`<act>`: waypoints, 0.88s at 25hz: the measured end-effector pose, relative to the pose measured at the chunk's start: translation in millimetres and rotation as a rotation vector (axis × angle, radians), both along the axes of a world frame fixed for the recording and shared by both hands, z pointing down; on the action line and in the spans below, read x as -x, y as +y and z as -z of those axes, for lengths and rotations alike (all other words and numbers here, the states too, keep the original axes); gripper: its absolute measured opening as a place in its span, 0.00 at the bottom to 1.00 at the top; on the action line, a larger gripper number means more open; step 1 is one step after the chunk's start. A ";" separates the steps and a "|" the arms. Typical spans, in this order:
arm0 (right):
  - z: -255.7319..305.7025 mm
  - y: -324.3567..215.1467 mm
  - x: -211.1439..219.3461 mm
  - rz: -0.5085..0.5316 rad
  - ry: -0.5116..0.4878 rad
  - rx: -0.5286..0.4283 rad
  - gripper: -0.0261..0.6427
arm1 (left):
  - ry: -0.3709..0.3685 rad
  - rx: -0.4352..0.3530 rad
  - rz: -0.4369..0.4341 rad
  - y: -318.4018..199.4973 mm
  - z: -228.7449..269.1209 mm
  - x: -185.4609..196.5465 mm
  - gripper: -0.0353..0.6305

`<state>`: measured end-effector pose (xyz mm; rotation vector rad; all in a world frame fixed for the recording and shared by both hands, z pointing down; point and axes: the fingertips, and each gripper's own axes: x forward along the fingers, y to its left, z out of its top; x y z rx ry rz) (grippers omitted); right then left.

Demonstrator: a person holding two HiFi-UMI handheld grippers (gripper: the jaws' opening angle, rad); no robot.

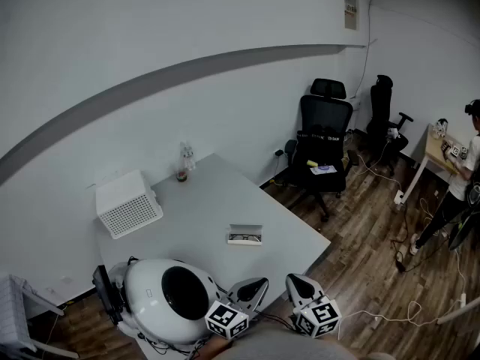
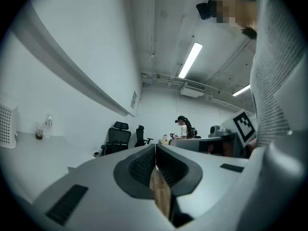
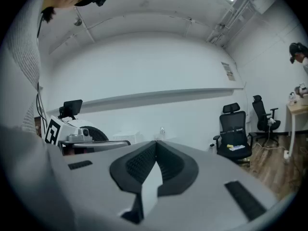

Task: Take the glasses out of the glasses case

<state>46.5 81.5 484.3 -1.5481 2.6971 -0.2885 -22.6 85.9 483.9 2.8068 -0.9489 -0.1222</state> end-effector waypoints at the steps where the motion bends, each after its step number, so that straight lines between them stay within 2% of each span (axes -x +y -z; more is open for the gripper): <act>1: 0.2 -0.6 0.1 0.001 0.000 0.000 0.06 | -0.002 -0.001 -0.002 -0.6 -0.1 -1.0 0.08; 10: -2.5 -0.3 -4.7 -0.008 -0.004 0.005 0.06 | -0.007 -0.010 -0.017 0.7 0.6 -7.5 0.08; 16: 5.5 4.1 -2.1 0.030 -0.065 -0.027 0.06 | -0.009 -0.008 -0.026 4.3 2.0 -12.7 0.08; 22: 0.5 8.4 1.5 0.052 -0.060 -0.016 0.06 | -0.013 -0.010 -0.034 6.2 0.8 -15.3 0.08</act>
